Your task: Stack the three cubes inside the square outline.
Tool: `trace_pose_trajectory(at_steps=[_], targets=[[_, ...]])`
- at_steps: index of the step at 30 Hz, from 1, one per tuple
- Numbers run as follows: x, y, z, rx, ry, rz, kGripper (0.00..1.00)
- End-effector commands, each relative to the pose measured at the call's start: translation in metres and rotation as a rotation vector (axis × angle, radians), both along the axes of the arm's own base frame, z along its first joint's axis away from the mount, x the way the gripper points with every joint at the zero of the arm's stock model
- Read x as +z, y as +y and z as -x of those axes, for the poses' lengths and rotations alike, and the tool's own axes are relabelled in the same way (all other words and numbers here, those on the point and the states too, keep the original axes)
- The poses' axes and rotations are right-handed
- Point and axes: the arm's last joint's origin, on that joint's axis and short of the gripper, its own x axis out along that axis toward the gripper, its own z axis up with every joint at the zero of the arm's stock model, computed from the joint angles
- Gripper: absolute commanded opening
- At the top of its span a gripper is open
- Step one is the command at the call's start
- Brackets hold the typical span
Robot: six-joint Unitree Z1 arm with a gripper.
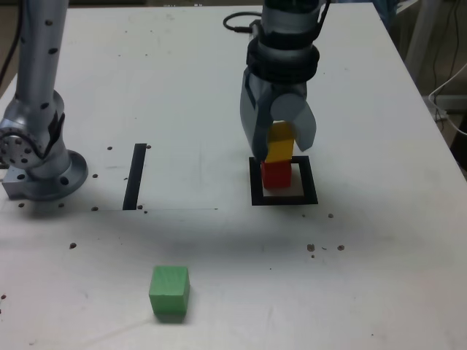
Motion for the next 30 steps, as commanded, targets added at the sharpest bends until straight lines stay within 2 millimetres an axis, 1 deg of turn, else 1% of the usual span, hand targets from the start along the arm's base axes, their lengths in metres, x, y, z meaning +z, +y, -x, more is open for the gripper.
trace_pose_trajectory(at_steps=[1,10,13,15,16,20,21,23,24,25,30], targets=[[-0.003,-0.002,0.000,-0.005,0.001,0.012,0.17],[-0.006,-0.003,0.001,-0.003,-0.001,0.022,0.17],[-0.006,-0.003,0.000,-0.002,-0.004,0.027,0.21],[-0.006,-0.003,0.000,-0.002,-0.004,0.030,0.29],[-0.006,-0.004,0.000,-0.002,-0.004,0.031,0.35],[-0.004,-0.003,0.002,-0.004,-0.011,0.029,0.76],[-0.004,-0.003,0.002,-0.004,-0.013,0.027,0.84],[-0.002,-0.003,0.003,-0.006,-0.017,0.025,0.96],[-0.001,-0.003,0.004,-0.006,-0.018,0.024,0.99],[0.000,-0.003,0.004,-0.006,-0.021,0.024,0.99],[0.007,-0.003,0.008,-0.005,-0.044,0.026,1.00]])
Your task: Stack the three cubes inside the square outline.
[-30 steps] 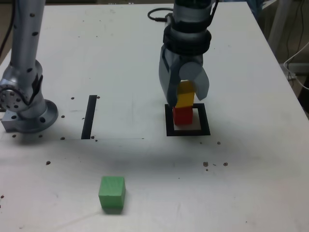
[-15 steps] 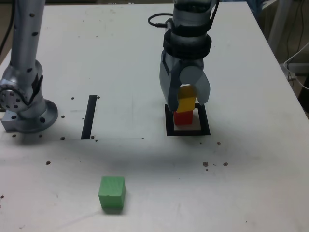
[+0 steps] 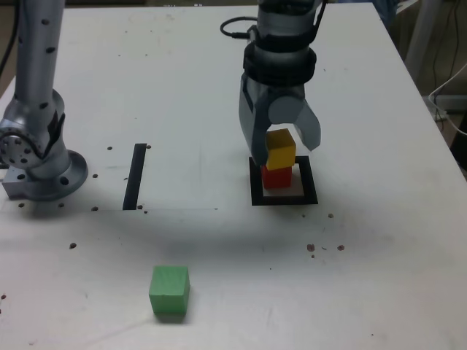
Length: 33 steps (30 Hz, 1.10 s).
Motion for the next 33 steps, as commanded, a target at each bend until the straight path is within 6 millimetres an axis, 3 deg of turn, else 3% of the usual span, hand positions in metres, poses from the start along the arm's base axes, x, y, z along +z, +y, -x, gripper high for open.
trace_pose_trajectory(at_steps=[1,10,18,28,33], targets=[[0.008,-0.001,0.003,-0.002,-0.026,0.004,1.00],[0.017,-0.003,0.030,0.006,-0.037,0.014,1.00],[0.034,-0.022,0.060,-0.063,-0.062,-0.032,1.00],[0.034,-0.076,0.105,-0.093,-0.030,-0.061,1.00],[0.026,-0.102,0.119,-0.138,0.002,-0.058,1.00]])
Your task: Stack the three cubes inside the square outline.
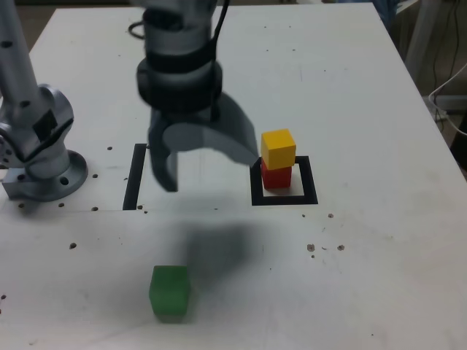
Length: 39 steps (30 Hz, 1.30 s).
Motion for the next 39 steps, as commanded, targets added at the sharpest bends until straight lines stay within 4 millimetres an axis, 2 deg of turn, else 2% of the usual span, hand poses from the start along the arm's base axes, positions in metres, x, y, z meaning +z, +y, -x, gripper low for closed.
trace_pose_trajectory(at_steps=[1,8,13,19,29,39], targets=[[-0.003,-0.011,0.005,-0.025,0.015,0.003,1.00],[-0.013,-0.043,0.025,-0.141,0.050,0.030,1.00],[-0.028,-0.062,0.039,-0.214,0.082,0.056,1.00],[-0.046,-0.079,0.047,-0.255,0.117,0.103,0.98],[-0.066,-0.097,0.038,-0.267,0.122,0.142,0.89],[-0.071,-0.103,0.029,-0.268,0.121,0.099,0.81]])
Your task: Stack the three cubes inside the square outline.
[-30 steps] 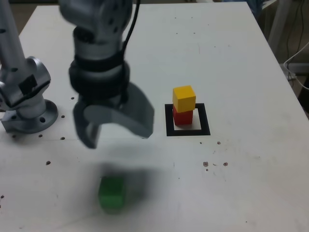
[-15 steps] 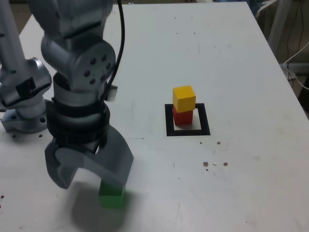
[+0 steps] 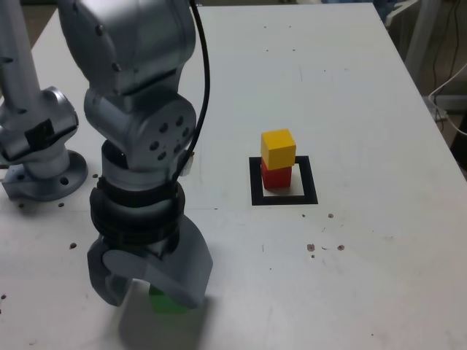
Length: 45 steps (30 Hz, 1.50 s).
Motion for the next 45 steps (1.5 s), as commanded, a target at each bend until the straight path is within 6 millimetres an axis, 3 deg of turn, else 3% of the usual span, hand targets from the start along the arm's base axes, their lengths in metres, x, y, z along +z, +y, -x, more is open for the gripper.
trace_pose_trajectory(at_steps=[1,19,28,33,39,45], targets=[[-0.002,-0.001,-0.001,-0.001,0.004,-0.014,0.81],[-0.004,-0.001,-0.019,0.047,-0.029,0.011,0.56],[-0.006,0.004,-0.022,0.081,-0.035,-0.007,0.24],[-0.005,0.008,-0.022,0.092,-0.041,-0.021,0.17],[0.013,0.021,-0.022,0.097,-0.050,-0.018,0.13],[0.048,0.047,-0.020,0.108,-0.035,-0.069,0.13]])
